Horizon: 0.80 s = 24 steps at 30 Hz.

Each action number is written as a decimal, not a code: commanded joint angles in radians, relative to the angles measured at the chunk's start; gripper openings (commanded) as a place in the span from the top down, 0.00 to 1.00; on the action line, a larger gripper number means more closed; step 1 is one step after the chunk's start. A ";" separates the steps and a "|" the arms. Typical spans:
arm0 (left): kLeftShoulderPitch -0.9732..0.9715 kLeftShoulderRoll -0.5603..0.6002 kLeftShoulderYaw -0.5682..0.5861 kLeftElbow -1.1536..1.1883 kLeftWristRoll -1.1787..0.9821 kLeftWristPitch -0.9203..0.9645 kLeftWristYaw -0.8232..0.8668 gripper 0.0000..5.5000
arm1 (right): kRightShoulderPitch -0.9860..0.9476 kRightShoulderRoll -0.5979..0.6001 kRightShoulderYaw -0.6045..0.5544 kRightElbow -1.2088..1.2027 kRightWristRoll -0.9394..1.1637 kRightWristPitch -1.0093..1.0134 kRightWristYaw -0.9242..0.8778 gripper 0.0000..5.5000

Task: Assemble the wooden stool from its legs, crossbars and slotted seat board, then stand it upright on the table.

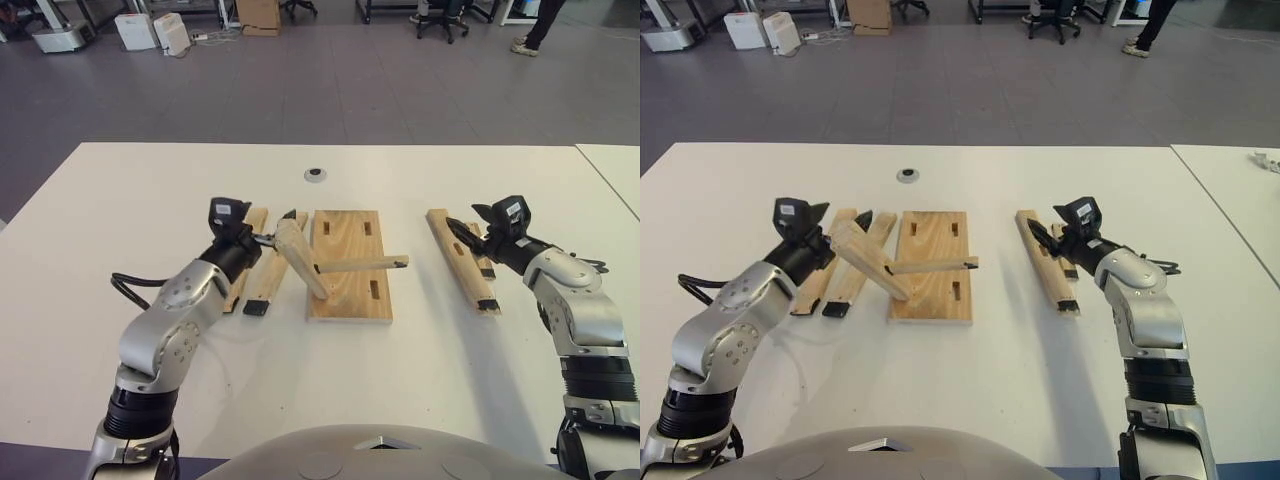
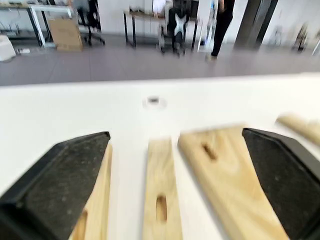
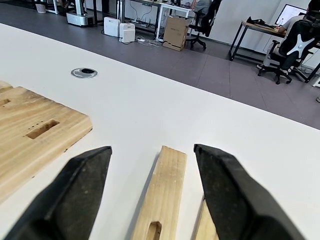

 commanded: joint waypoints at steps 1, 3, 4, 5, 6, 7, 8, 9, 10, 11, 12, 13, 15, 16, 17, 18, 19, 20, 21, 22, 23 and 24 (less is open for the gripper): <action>0.027 0.031 -0.053 0.073 0.071 0.063 -0.052 0.17 | -0.011 0.011 0.027 0.031 -0.017 -0.013 0.000 0.44; 0.039 0.036 -0.084 0.090 0.097 0.112 -0.071 0.26 | -0.013 0.016 0.037 0.041 -0.020 -0.018 -0.002 0.44; 0.046 0.039 -0.093 0.097 0.118 0.120 -0.077 0.29 | -0.015 0.019 0.042 0.045 -0.022 -0.021 -0.002 0.44; 0.053 0.037 -0.092 0.103 0.132 0.125 -0.077 0.30 | -0.016 0.022 0.047 0.049 -0.025 -0.023 -0.002 0.44; 0.057 0.037 -0.091 0.108 0.146 0.126 -0.079 0.34 | -0.017 0.024 0.051 0.052 -0.028 -0.025 -0.001 0.44; 0.061 0.035 -0.087 0.113 0.160 0.130 -0.080 0.37 | -0.017 0.026 0.056 0.056 -0.032 -0.028 0.000 0.44; 0.062 0.035 -0.087 0.118 0.176 0.135 -0.080 0.40 | -0.018 0.027 0.060 0.059 -0.034 -0.030 0.000 0.44; 0.062 0.034 -0.088 0.123 0.193 0.138 -0.082 0.43 | -0.018 0.028 0.063 0.060 -0.034 -0.031 0.001 0.44; 0.062 0.034 -0.091 0.129 0.209 0.137 -0.084 0.46 | -0.020 0.030 0.065 0.061 -0.035 -0.031 0.000 0.44; 0.063 0.030 -0.094 0.134 0.220 0.131 -0.089 0.50 | -0.023 0.032 0.067 0.063 -0.036 -0.031 -0.001 0.44; 0.064 0.019 -0.093 0.136 0.230 0.122 -0.090 0.53 | -0.030 0.036 0.069 0.066 -0.036 -0.032 -0.001 0.44; 0.059 0.003 -0.081 0.137 0.230 0.108 -0.089 0.55 | -0.042 0.040 0.069 0.071 -0.031 -0.033 0.003 0.44; 0.018 -0.052 -0.018 0.114 0.198 0.042 -0.091 0.61 | -0.093 0.061 0.042 0.074 0.024 -0.002 0.017 0.44; -0.030 -0.093 0.034 0.084 0.149 -0.008 -0.104 0.62 | -0.146 0.081 0.006 0.074 0.087 0.039 0.023 0.44; -0.097 -0.135 0.081 0.048 0.094 -0.063 -0.128 0.62 | -0.213 0.105 -0.035 0.072 0.176 0.097 0.029 0.44; -0.155 -0.161 0.112 0.024 0.054 -0.102 -0.151 0.62 | -0.274 0.127 -0.069 0.070 0.258 0.152 0.032 0.44; -0.202 -0.156 0.115 0.021 0.054 -0.142 -0.187 0.62 | -0.336 0.152 -0.095 0.068 0.337 0.207 0.032 0.44; -0.238 -0.127 0.102 0.034 0.073 -0.190 -0.248 0.62 | -0.406 0.185 -0.118 0.069 0.422 0.263 0.021 0.44; -0.261 -0.096 0.089 0.056 0.098 -0.230 -0.300 0.62 | -0.463 0.214 -0.139 0.070 0.494 0.307 0.007 0.44; -0.288 -0.061 0.077 0.089 0.126 -0.274 -0.358 0.62 | -0.528 0.249 -0.162 0.071 0.578 0.357 -0.016 0.44; -0.315 -0.040 0.070 0.114 0.141 -0.306 -0.400 0.62 | -0.583 0.279 -0.179 0.076 0.642 0.396 -0.043 0.44; -0.337 -0.030 0.065 0.135 0.155 -0.332 -0.428 0.62 | -0.622 0.301 -0.190 0.084 0.686 0.421 -0.069 0.44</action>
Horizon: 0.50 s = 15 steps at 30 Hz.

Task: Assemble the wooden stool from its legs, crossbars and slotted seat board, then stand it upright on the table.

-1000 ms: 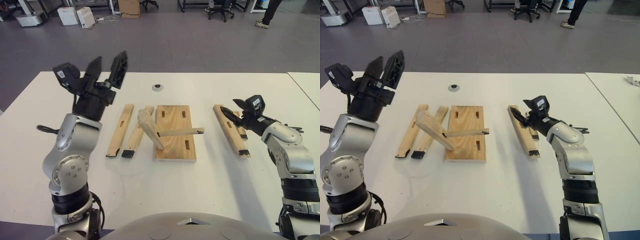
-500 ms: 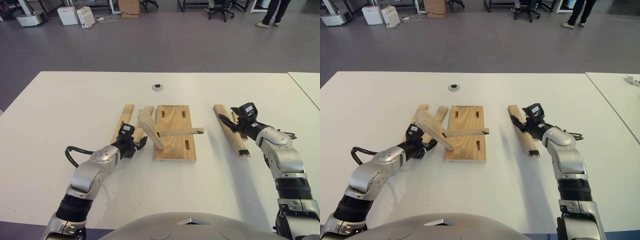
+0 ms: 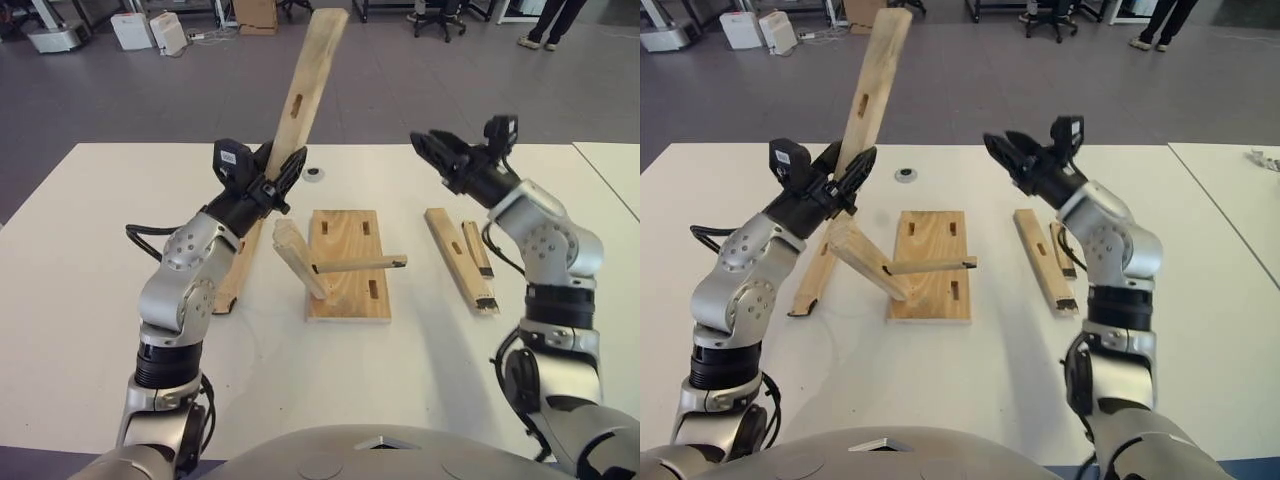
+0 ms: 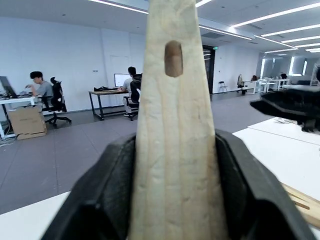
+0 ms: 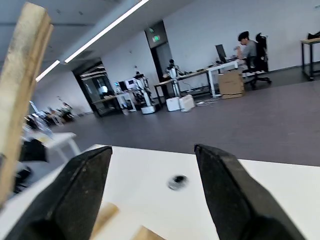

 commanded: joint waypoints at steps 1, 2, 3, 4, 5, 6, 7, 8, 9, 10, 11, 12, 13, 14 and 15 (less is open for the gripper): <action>-0.101 0.058 -0.030 0.078 0.068 -0.102 -0.117 0.62 | -0.178 0.088 -0.048 0.020 0.168 0.103 -0.094 0.44; -0.123 0.058 -0.046 0.094 0.089 -0.123 -0.133 0.62 | -0.205 0.111 -0.061 0.030 0.202 0.110 -0.122 0.44; -0.139 0.057 -0.060 0.107 0.107 -0.140 -0.147 0.62 | -0.223 0.129 -0.075 0.034 0.234 0.116 -0.148 0.44; -0.151 0.055 -0.072 0.116 0.121 -0.155 -0.158 0.62 | -0.239 0.144 -0.087 0.036 0.266 0.123 -0.173 0.44; -0.156 0.051 -0.080 0.121 0.129 -0.166 -0.167 0.62 | -0.247 0.153 -0.094 0.033 0.288 0.129 -0.192 0.44; -0.157 0.043 -0.085 0.120 0.127 -0.177 -0.176 0.62 | -0.255 0.161 -0.096 0.037 0.297 0.132 -0.223 0.44; -0.156 0.037 -0.090 0.118 0.131 -0.186 -0.182 0.62 | -0.260 0.167 -0.098 0.041 0.304 0.134 -0.251 0.44; -0.154 0.036 -0.097 0.119 0.141 -0.196 -0.186 0.62 | -0.262 0.170 -0.099 0.045 0.310 0.135 -0.271 0.44; -0.153 0.034 -0.101 0.121 0.149 -0.202 -0.189 0.62 | -0.262 0.172 -0.101 0.047 0.316 0.135 -0.285 0.44; -0.152 0.033 -0.103 0.125 0.155 -0.208 -0.192 0.62 | -0.260 0.175 -0.104 0.046 0.324 0.135 -0.298 0.47; -0.153 0.033 -0.104 0.127 0.159 -0.215 -0.195 0.62 | -0.255 0.177 -0.108 0.043 0.332 0.134 -0.310 0.49; -0.154 0.033 -0.104 0.129 0.162 -0.221 -0.198 0.62 | -0.250 0.178 -0.109 0.039 0.339 0.132 -0.321 0.56; -0.156 0.034 -0.105 0.132 0.171 -0.236 -0.202 0.62 | -0.243 0.179 -0.110 0.035 0.342 0.127 -0.332 0.60; -0.157 0.034 -0.106 0.132 0.178 -0.246 -0.204 0.62 | -0.238 0.180 -0.109 0.033 0.343 0.124 -0.339 0.65; -0.158 0.036 -0.110 0.130 0.186 -0.254 -0.209 0.62 | -0.233 0.180 -0.110 0.031 0.346 0.121 -0.345 0.68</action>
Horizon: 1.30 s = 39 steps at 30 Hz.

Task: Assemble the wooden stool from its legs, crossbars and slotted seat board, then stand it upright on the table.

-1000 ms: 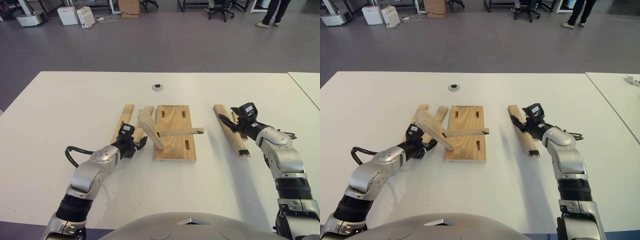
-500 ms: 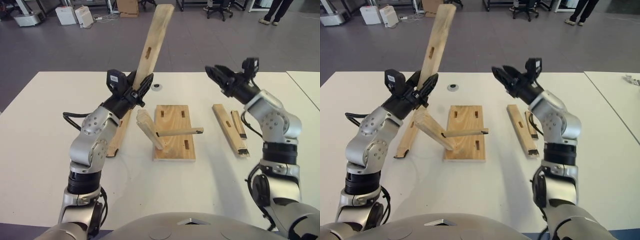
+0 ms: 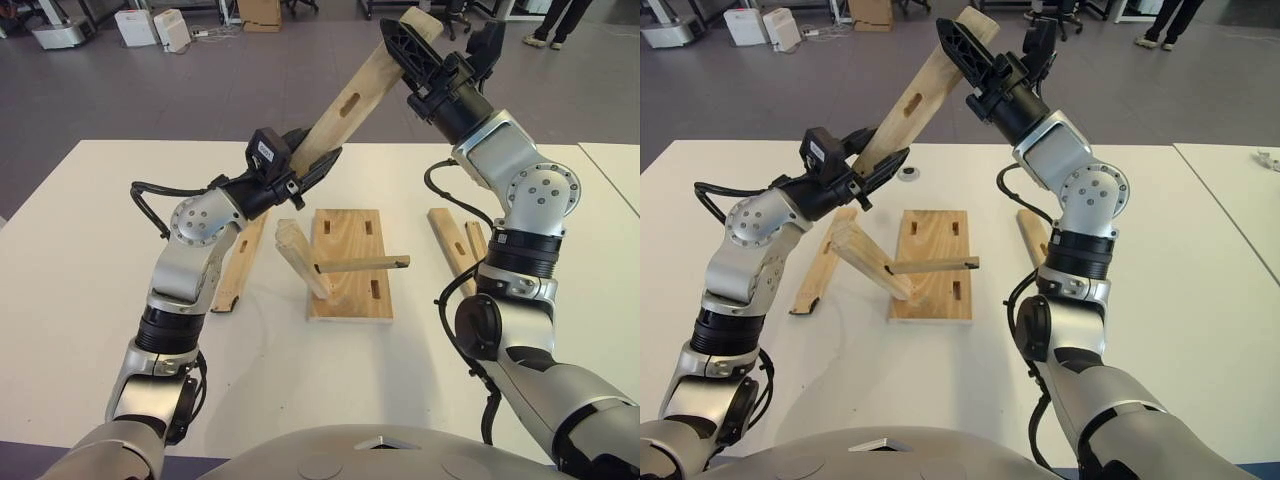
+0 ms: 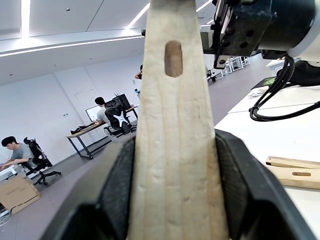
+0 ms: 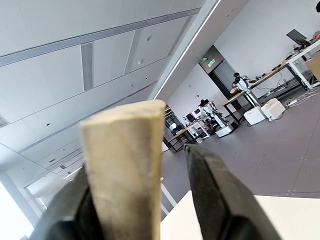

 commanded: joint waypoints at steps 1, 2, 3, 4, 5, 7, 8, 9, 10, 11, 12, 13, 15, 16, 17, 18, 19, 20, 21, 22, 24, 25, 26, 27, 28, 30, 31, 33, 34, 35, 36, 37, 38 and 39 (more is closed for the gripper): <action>-0.020 0.004 -0.015 -0.002 0.033 -0.042 -0.024 0.62 | 0.002 0.007 -0.006 -0.017 0.020 -0.005 -0.034 0.71; -0.017 0.007 -0.022 -0.003 0.043 -0.049 -0.029 0.62 | 0.005 0.005 -0.010 -0.021 0.026 -0.009 -0.039 0.77; -0.014 0.009 -0.027 -0.003 0.051 -0.056 -0.033 0.62 | 0.009 0.002 -0.012 -0.025 0.031 -0.012 -0.041 0.81; -0.012 0.013 -0.034 -0.002 0.064 -0.061 -0.036 0.62 | 0.015 -0.001 -0.017 -0.030 0.040 -0.013 -0.043 0.82; -0.009 0.017 -0.040 -0.001 0.078 -0.066 -0.038 0.57 | 0.027 -0.004 -0.023 -0.038 0.047 -0.015 -0.049 0.82; 0.000 0.018 -0.034 0.000 0.096 -0.062 -0.020 0.51 | 0.125 -0.033 -0.012 -0.110 0.003 -0.036 -0.032 0.82; 0.009 0.015 -0.023 -0.005 0.098 -0.056 -0.008 0.49 | 0.201 -0.048 -0.013 -0.166 -0.017 -0.043 -0.029 0.82; 0.025 0.011 -0.002 -0.018 0.087 -0.044 0.008 0.44 | 0.311 -0.055 -0.039 -0.233 -0.019 -0.046 -0.039 0.82; 0.051 0.005 0.022 -0.045 0.066 -0.027 0.025 0.42 | 0.424 -0.053 -0.074 -0.300 -0.008 -0.048 -0.064 0.82; 0.077 -0.001 0.042 -0.076 0.046 -0.011 0.040 0.39 | 0.519 -0.047 -0.105 -0.356 0.009 -0.050 -0.090 0.82; 0.113 -0.012 0.069 -0.124 0.018 0.015 0.064 0.34 | 0.631 -0.037 -0.132 -0.424 0.031 -0.045 -0.119 0.82; 0.141 -0.022 0.090 -0.168 -0.007 0.038 0.085 0.31 | 0.714 -0.026 -0.148 -0.477 0.059 -0.040 -0.150 0.82; 0.163 -0.043 0.114 -0.223 -0.034 0.065 0.125 0.23 | 0.840 -0.005 -0.161 -0.558 0.122 -0.032 -0.215 0.82; 0.162 -0.052 0.110 -0.238 -0.035 0.073 0.137 0.19 | 0.888 0.002 -0.157 -0.583 0.140 -0.035 -0.240 0.82; 0.162 -0.058 0.102 -0.252 -0.034 0.082 0.148 0.18 | 0.925 0.007 -0.154 -0.599 0.153 -0.042 -0.265 0.82; 0.164 -0.060 0.097 -0.263 -0.033 0.089 0.155 0.18 | 0.952 0.004 -0.155 -0.611 0.168 -0.050 -0.285 0.82; 0.167 -0.060 0.097 -0.274 -0.033 0.097 0.161 0.18 | 0.965 -0.003 -0.156 -0.615 0.182 -0.058 -0.302 0.82; 0.170 -0.060 0.098 -0.277 -0.031 0.101 0.167 0.18 | 0.979 -0.022 -0.165 -0.609 0.190 -0.064 -0.313 0.82; 0.171 -0.060 0.098 -0.279 -0.029 0.104 0.171 0.18 | 0.989 -0.041 -0.169 -0.605 0.191 -0.071 -0.318 0.82; 0.172 -0.062 0.098 -0.282 -0.027 0.108 0.176 0.18 | 0.990 -0.057 -0.167 -0.597 0.181 -0.080 -0.324 0.82; 0.171 -0.063 0.092 -0.283 -0.021 0.110 0.183 0.18 | 0.984 -0.076 -0.150 -0.587 0.146 -0.106 -0.329 0.82; 0.171 -0.064 0.089 -0.285 -0.022 0.111 0.185 0.18 | 0.986 -0.087 -0.136 -0.591 0.120 -0.119 -0.325 0.82; 0.171 -0.065 0.087 -0.287 -0.023 0.112 0.187 0.18 | 0.990 -0.093 -0.126 -0.595 0.106 -0.131 -0.323 0.82; 0.172 -0.065 0.088 -0.289 -0.025 0.113 0.189 0.18 | 0.994 -0.103 -0.117 -0.600 0.092 -0.141 -0.320 0.82; 0.176 -0.064 0.093 -0.291 -0.028 0.114 0.192 0.18 | 0.998 -0.114 -0.107 -0.609 0.072 -0.153 -0.316 0.82; 0.179 -0.062 0.106 -0.298 -0.039 0.120 0.196 0.18 | 0.991 -0.131 -0.095 -0.636 0.046 -0.181 -0.321 0.82; 0.176 -0.065 0.116 -0.302 -0.051 0.126 0.202 0.18 | 0.973 -0.140 -0.091 -0.657 0.043 -0.200 -0.325 0.82; 0.171 -0.076 0.127 -0.302 -0.067 0.137 0.214 0.18 | 0.940 -0.171 -0.066 -0.692 0.015 -0.224 -0.310 0.82; 0.168 -0.082 0.123 -0.303 -0.070 0.141 0.218 0.18 | 0.937 -0.189 -0.043 -0.704 -0.016 -0.228 -0.293 0.82; 0.165 -0.088 0.115 -0.306 -0.071 0.145 0.220 0.18 | 0.943 -0.206 -0.014 -0.715 -0.062 -0.234 -0.272 0.82; 0.163 -0.094 0.107 -0.311 -0.071 0.149 0.222 0.18 | 0.952 -0.222 0.015 -0.725 -0.107 -0.242 -0.253 0.82; 0.161 -0.100 0.101 -0.317 -0.075 0.154 0.225 0.18 | 0.964 -0.230 0.042 -0.732 -0.149 -0.255 -0.236 0.82; 0.161 -0.108 0.094 -0.325 -0.078 0.160 0.229 0.18 | 0.977 -0.239 0.081 -0.732 -0.198 -0.263 -0.226 0.82; 0.162 -0.115 0.086 -0.332 -0.081 0.164 0.233 0.18 | 0.993 -0.245 0.125 -0.737 -0.249 -0.269 -0.216 0.82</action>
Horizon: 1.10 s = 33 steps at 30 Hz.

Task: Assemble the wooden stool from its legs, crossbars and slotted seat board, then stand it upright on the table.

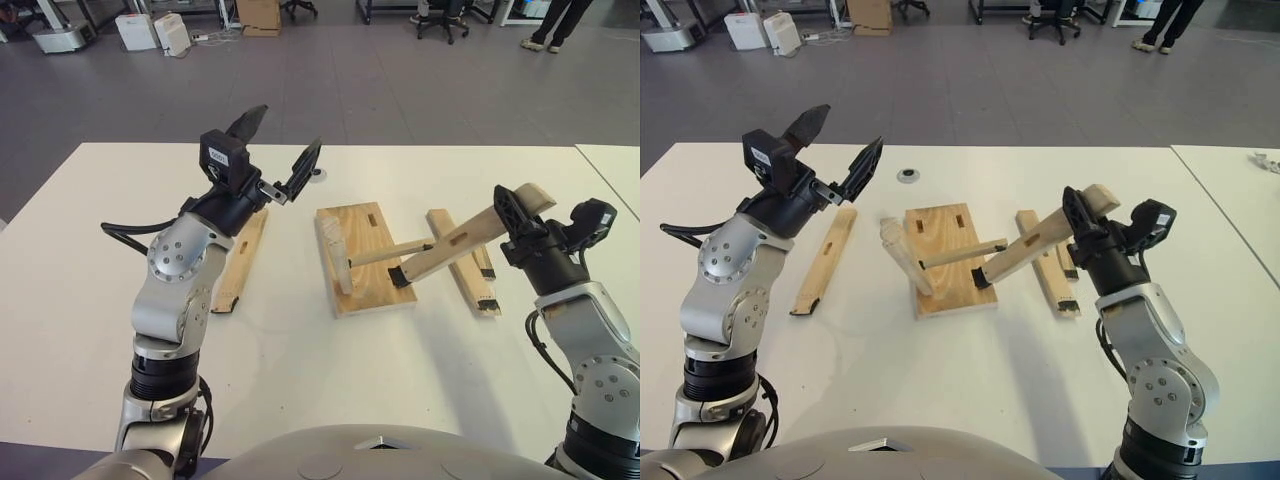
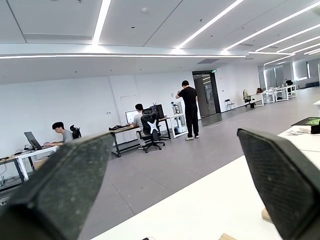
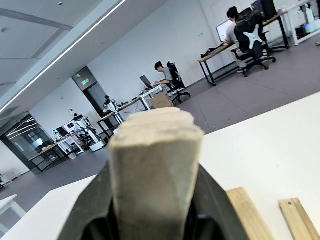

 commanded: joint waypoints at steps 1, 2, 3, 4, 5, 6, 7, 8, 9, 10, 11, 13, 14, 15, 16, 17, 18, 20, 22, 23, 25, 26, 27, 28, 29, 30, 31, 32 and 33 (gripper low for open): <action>-0.012 -0.021 -0.029 -0.031 -0.009 0.031 0.019 0.18 | 0.062 -0.042 0.136 -0.006 -0.191 -0.006 0.024 0.82; -0.013 -0.024 -0.033 -0.038 -0.012 0.036 0.020 0.18 | 0.078 -0.040 0.171 -0.016 -0.221 -0.013 0.028 0.82; -0.015 -0.026 -0.033 -0.047 -0.016 0.041 0.021 0.18 | 0.096 -0.037 0.202 -0.024 -0.249 -0.022 0.031 0.82; -0.016 -0.028 -0.031 -0.055 -0.023 0.046 0.022 0.18 | 0.111 -0.036 0.227 -0.030 -0.272 -0.030 0.034 0.82; -0.018 -0.029 -0.029 -0.065 -0.029 0.051 0.024 0.18 | 0.125 -0.036 0.248 -0.036 -0.292 -0.037 0.040 0.82; -0.019 -0.031 -0.029 -0.074 -0.034 0.056 0.026 0.18 | 0.138 -0.037 0.265 -0.037 -0.310 -0.042 0.044 0.82; -0.021 -0.033 -0.032 -0.082 -0.038 0.061 0.028 0.18 | 0.145 -0.044 0.279 -0.029 -0.329 -0.039 0.046 0.82; -0.023 -0.035 -0.036 -0.091 -0.040 0.067 0.029 0.18 | 0.144 -0.056 0.295 -0.020 -0.350 -0.033 0.047 0.82; -0.025 -0.036 -0.040 -0.099 -0.042 0.071 0.030 0.18 | 0.138 -0.062 0.305 -0.014 -0.358 -0.023 0.043 0.82; -0.027 -0.036 -0.045 -0.108 -0.044 0.077 0.033 0.18 | 0.122 -0.064 0.308 -0.010 -0.352 0.003 0.029 0.82; -0.030 -0.036 -0.048 -0.114 -0.045 0.082 0.035 0.18 | 0.108 -0.070 0.311 -0.007 -0.353 0.024 0.019 0.81; -0.034 -0.039 -0.058 -0.129 -0.044 0.090 0.041 0.18 | 0.066 -0.090 0.316 -0.023 -0.334 0.103 -0.025 0.81; -0.035 -0.041 -0.065 -0.133 -0.041 0.092 0.043 0.18 | 0.041 -0.100 0.314 -0.035 -0.312 0.150 -0.052 0.81; -0.032 -0.044 -0.074 -0.137 -0.035 0.090 0.044 0.18 | 0.005 -0.106 0.301 -0.046 -0.274 0.202 -0.084 0.81; -0.027 -0.046 -0.083 -0.137 -0.028 0.086 0.044 0.18 | -0.034 -0.108 0.279 -0.051 -0.227 0.252 -0.119 0.81; -0.023 -0.047 -0.090 -0.135 -0.023 0.081 0.044 0.18 | -0.071 -0.110 0.254 -0.052 -0.183 0.294 -0.149 0.81; -0.021 -0.050 -0.094 -0.131 -0.018 0.076 0.047 0.18 | -0.103 -0.118 0.232 -0.053 -0.152 0.334 -0.174 0.81; -0.019 -0.056 -0.107 -0.126 -0.002 0.067 0.052 0.18 | -0.146 -0.154 0.234 -0.067 -0.146 0.394 -0.193 0.81; -0.010 -0.055 -0.122 -0.126 0.015 0.059 0.051 0.18 | -0.126 -0.159 0.259 -0.073 -0.158 0.411 -0.194 0.81; -0.007 -0.057 -0.126 -0.129 0.019 0.059 0.050 0.18 | -0.103 -0.165 0.275 -0.075 -0.176 0.407 -0.187 0.81; -0.004 -0.063 -0.132 -0.137 0.023 0.060 0.053 0.18 | -0.059 -0.194 0.314 -0.083 -0.232 0.368 -0.153 0.81; -0.002 -0.066 -0.137 -0.138 0.024 0.060 0.056 0.18 | -0.037 -0.206 0.333 -0.086 -0.262 0.340 -0.134 0.81; 0.004 -0.068 -0.146 -0.133 0.029 0.058 0.057 0.18 | -0.013 -0.215 0.350 -0.087 -0.289 0.313 -0.115 0.80; 0.012 -0.069 -0.155 -0.129 0.036 0.055 0.058 0.18 | 0.005 -0.222 0.363 -0.086 -0.312 0.289 -0.097 0.80; 0.034 -0.067 -0.170 -0.112 0.053 0.044 0.055 0.18 | 0.023 -0.227 0.370 -0.082 -0.332 0.262 -0.077 0.80; 0.054 -0.064 -0.186 -0.095 0.071 0.031 0.051 0.18 | 0.036 -0.230 0.373 -0.078 -0.347 0.239 -0.061 0.80; 0.080 -0.067 -0.198 -0.077 0.081 0.019 0.048 0.18 | 0.046 -0.235 0.380 -0.071 -0.372 0.209 -0.044 0.80; 0.103 -0.069 -0.210 -0.060 0.091 0.004 0.046 0.18 | 0.056 -0.238 0.387 -0.062 -0.394 0.182 -0.030 0.80; 0.120 -0.072 -0.220 -0.046 0.099 -0.010 0.045 0.18 | 0.065 -0.240 0.394 -0.055 -0.414 0.159 -0.019 0.79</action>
